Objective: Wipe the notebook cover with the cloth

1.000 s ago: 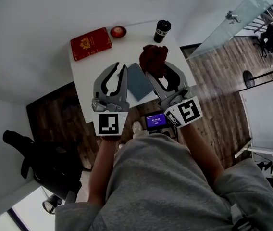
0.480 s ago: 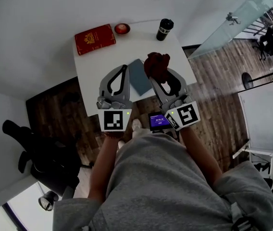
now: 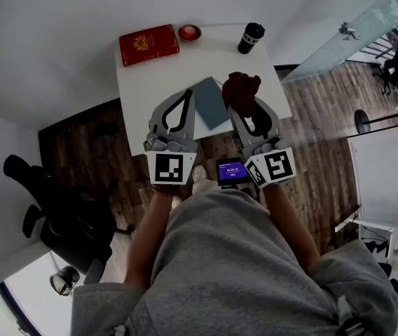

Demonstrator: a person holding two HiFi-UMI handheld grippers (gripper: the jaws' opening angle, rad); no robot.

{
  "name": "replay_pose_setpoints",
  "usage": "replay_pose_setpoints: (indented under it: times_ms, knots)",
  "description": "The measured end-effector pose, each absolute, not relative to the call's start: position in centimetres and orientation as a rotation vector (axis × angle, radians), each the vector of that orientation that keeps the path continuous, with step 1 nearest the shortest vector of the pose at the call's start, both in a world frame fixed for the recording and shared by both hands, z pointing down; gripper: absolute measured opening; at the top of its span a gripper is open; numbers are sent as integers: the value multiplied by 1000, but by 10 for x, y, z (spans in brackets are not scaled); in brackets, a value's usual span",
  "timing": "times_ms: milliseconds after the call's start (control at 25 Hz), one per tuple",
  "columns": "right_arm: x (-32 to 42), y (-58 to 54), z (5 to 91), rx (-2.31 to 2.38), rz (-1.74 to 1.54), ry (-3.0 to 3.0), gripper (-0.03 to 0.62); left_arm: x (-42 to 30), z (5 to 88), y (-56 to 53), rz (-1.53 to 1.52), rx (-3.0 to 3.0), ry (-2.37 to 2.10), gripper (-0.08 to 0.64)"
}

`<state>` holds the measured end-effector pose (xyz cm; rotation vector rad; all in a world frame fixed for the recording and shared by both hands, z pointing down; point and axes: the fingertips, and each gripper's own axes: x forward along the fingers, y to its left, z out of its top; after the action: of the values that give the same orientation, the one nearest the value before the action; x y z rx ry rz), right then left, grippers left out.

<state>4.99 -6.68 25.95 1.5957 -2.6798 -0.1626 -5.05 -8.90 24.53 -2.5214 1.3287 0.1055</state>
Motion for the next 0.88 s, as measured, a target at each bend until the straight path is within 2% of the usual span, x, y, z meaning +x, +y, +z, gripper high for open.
replay_pose_setpoints:
  times_ms: [880]
  knots:
    - [39,-70,263,1643,-76,-2656,173,-80,251,-85,75,-2524,1339,2]
